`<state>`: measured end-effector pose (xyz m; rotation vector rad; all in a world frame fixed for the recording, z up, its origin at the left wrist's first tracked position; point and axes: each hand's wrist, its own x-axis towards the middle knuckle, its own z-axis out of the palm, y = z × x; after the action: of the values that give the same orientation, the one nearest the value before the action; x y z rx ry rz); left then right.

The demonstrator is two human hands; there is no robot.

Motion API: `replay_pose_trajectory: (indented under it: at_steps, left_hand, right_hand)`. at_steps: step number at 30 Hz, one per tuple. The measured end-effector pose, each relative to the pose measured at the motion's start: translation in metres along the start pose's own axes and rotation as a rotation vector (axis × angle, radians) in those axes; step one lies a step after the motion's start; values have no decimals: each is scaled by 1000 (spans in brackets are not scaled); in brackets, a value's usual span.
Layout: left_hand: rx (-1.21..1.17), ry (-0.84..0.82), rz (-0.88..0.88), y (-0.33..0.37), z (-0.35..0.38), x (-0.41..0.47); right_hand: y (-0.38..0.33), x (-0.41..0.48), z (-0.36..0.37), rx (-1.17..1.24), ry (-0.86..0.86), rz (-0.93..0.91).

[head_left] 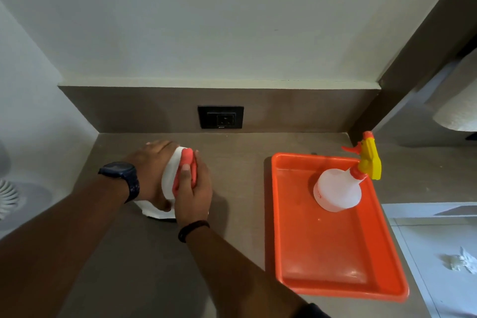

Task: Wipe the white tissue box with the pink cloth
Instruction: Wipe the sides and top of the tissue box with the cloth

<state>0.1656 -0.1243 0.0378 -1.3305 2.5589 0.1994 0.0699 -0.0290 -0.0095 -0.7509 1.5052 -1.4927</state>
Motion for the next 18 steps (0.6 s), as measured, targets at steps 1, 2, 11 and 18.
replay_pose_trajectory:
  at_steps: [1,2,11,18]
  left_hand:
    - [-8,7,0,1,-1,0]
    - [-28,9,-4,2,-2,-1]
    - [-36,-64,-43,10,-13,-7]
    - [-51,-30,-50,6,-7,-5]
  right_hand:
    - [0,7,-1,-20,-12,-15]
    - [-1,13,-3,-32,-26,-11]
    - [17,6,-5,65,27,303]
    - [-3,10,-3,-15,51,166]
